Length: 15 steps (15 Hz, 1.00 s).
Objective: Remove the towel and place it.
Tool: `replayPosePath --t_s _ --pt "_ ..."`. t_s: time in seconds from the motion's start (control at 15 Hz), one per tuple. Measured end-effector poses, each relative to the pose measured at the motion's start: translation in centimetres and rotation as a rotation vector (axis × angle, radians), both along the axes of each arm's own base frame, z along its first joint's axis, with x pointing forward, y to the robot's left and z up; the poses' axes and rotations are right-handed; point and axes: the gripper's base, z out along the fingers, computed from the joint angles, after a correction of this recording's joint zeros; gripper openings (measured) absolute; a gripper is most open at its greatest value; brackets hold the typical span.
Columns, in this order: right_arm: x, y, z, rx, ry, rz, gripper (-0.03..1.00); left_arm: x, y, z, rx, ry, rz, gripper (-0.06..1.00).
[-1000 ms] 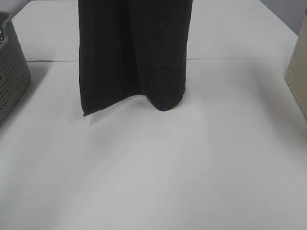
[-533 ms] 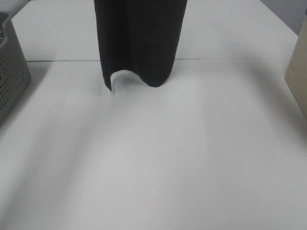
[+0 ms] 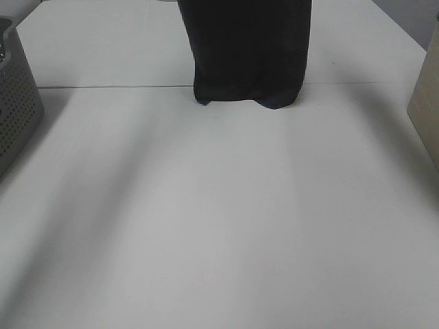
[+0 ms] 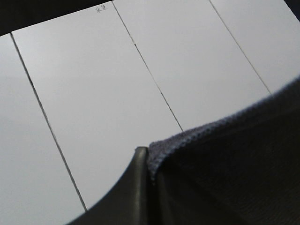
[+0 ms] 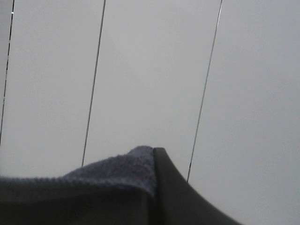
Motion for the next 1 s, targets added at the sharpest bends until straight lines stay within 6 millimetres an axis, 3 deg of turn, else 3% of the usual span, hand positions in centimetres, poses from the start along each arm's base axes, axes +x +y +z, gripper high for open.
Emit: replayPosePath --t_s 0.2,0.6,1.0 --pt "0.8 0.1 -1.3 -0.008 0.028 -0.005 0.01 0.4 0.0 -0.7 0.074 0.003 0.022 0.00" --pt "1.1 -0.3 -1.5 -0.019 0.035 -0.022 0.01 0.7 0.9 -0.6 0.114 -0.019 0.063 0.00" --pt "0.7 0.3 -0.5 0.088 -0.061 0.092 0.01 -0.7 1.2 2.6 0.162 -0.154 0.110 0.00"
